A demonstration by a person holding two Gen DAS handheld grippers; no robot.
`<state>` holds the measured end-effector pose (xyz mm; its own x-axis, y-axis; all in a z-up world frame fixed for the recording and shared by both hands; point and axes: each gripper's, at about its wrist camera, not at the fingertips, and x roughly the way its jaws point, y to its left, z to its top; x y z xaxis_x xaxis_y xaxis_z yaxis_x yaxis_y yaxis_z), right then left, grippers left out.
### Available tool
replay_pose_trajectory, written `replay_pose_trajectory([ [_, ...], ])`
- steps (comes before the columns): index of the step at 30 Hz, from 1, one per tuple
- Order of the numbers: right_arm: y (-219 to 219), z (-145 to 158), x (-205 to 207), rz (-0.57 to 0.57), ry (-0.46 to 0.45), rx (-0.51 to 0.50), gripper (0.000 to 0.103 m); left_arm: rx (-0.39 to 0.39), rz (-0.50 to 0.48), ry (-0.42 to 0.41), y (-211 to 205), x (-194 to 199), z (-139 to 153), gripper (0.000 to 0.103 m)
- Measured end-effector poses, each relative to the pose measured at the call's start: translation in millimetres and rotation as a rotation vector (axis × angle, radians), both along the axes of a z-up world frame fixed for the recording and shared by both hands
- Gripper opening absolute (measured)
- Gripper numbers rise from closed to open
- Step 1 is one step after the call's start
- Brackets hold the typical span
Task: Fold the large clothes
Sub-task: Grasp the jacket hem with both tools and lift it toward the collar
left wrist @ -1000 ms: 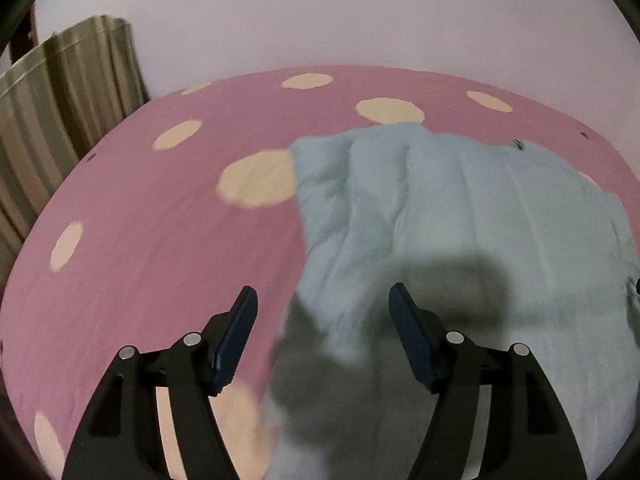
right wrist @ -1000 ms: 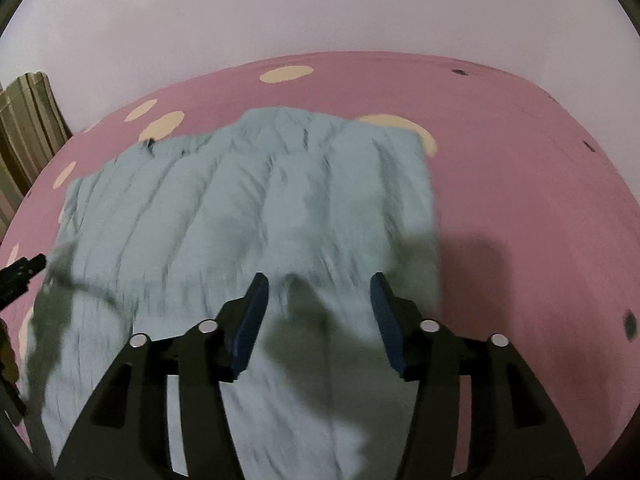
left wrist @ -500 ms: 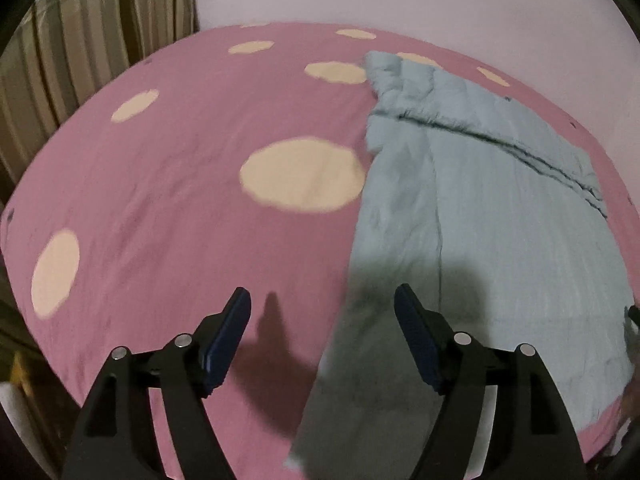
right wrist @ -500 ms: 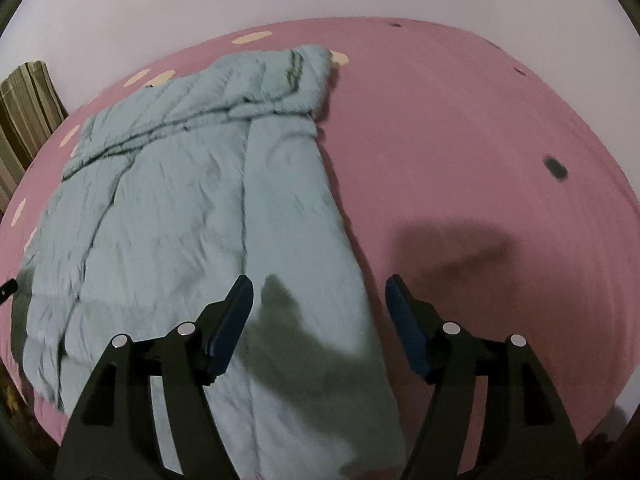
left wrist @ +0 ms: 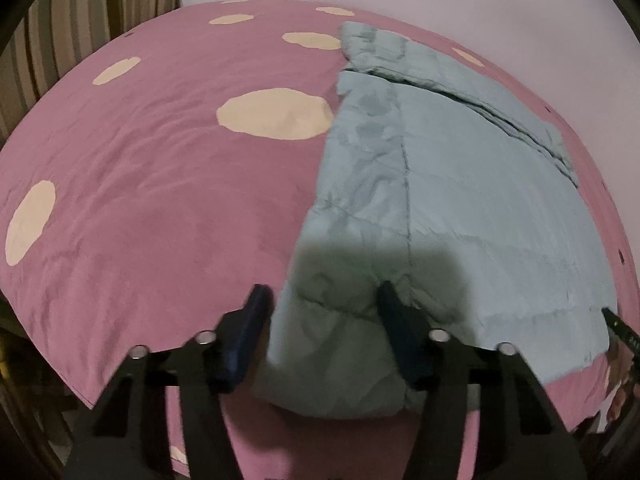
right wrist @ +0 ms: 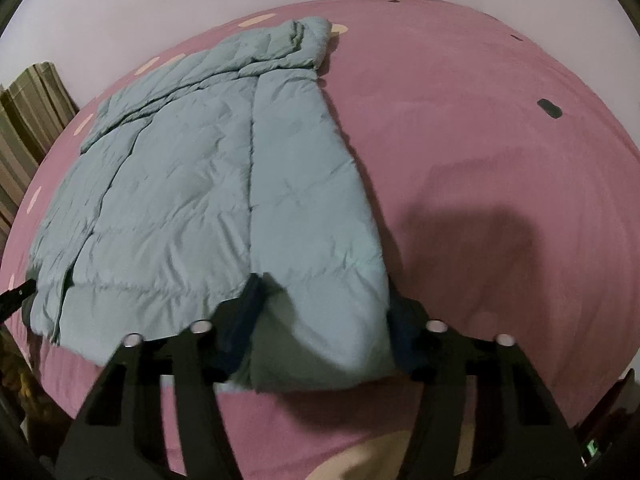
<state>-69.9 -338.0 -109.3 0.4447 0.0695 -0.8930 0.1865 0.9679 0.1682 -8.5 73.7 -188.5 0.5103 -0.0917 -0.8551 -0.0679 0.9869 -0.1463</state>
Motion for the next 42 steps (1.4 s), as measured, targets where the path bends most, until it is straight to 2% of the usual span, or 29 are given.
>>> replay_pose_trajectory([
  [1,2,1,-2,0.010,0.000,0.000,0.037,0.007,-0.010,-0.002,-2,-1,0,0.044],
  [2,4,1,-3,0.017,0.001,0.003,0.033,0.013,-0.022,-0.004,-4,-3,1,0.041],
  [4,7,3,-6,0.037,0.001,0.012,0.019,0.017,-0.037,-0.006,-6,-6,1,0.028],
  [5,8,4,-7,0.043,-0.002,0.020,0.016,0.021,-0.043,-0.010,-7,-9,1,0.025],
  [7,10,6,-10,0.046,-0.014,0.042,0.009,0.017,-0.047,-0.017,-7,-12,3,0.010],
  [9,11,10,-14,0.047,-0.031,0.049,0.007,-0.008,-0.042,-0.030,-5,-14,8,0.006],
  [16,9,47,-10,0.044,-0.139,0.064,0.005,-0.049,-0.015,-0.160,0,-7,59,0.004],
  [19,2,66,7,0.040,-0.187,0.093,0.005,-0.065,-0.010,-0.202,2,13,79,0.004],
  [23,-6,76,49,0.027,-0.226,0.096,0.005,-0.023,0.010,-0.240,-1,60,90,0.004],
  [27,-11,66,98,0.005,-0.216,0.102,0.005,0.016,0.030,-0.223,-3,109,76,0.004],
  [34,-9,7,174,-0.003,-0.090,0.083,0.005,0.032,0.039,-0.091,-5,182,18,0.004],
  [38,-7,-22,190,0.001,-0.040,0.082,0.005,0.039,0.021,-0.067,-9,195,0,0.004],
  [42,-3,-23,191,0.013,-0.036,0.066,0.006,0.054,0.002,-0.073,-13,198,-1,0.004],
])
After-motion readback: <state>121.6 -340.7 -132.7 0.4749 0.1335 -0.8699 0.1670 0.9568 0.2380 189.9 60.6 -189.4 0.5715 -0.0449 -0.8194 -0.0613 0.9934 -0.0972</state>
